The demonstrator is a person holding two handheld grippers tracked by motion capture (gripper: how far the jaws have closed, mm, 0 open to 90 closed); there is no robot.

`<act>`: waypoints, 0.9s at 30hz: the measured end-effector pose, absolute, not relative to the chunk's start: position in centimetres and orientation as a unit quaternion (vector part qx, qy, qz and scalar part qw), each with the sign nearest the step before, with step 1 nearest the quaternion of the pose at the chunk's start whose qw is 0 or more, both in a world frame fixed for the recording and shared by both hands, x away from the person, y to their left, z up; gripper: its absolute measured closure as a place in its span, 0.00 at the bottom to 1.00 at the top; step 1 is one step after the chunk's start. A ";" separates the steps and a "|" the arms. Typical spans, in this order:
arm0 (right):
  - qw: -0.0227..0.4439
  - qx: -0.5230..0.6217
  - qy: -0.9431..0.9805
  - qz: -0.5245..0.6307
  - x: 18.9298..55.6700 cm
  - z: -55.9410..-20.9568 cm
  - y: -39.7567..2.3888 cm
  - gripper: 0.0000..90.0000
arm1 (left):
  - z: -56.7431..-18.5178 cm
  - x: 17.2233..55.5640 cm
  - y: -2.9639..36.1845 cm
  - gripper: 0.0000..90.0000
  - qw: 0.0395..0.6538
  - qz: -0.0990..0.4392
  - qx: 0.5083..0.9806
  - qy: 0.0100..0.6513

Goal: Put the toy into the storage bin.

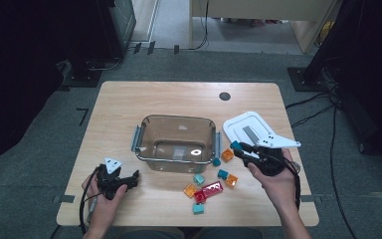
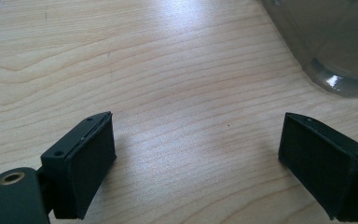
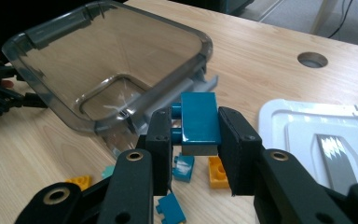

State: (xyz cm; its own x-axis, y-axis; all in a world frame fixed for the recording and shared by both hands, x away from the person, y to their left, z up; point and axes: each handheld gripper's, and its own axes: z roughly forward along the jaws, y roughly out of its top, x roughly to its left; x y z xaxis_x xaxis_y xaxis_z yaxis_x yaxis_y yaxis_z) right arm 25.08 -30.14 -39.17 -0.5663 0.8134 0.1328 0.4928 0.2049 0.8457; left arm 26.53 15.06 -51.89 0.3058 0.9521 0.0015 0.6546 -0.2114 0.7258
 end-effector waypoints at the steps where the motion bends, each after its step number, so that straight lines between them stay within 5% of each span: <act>1: 0.174 0.429 0.758 0.460 25.2 -39.0 -30.0 0.76 | -51.9 26.5 15.1 0.12 0.319 0.233 0.742 0.541; 27: 0.142 0.365 0.810 0.436 28.6 -37.1 -24.5 0.76 | -51.9 26.6 15.1 0.12 0.319 0.233 0.743 0.540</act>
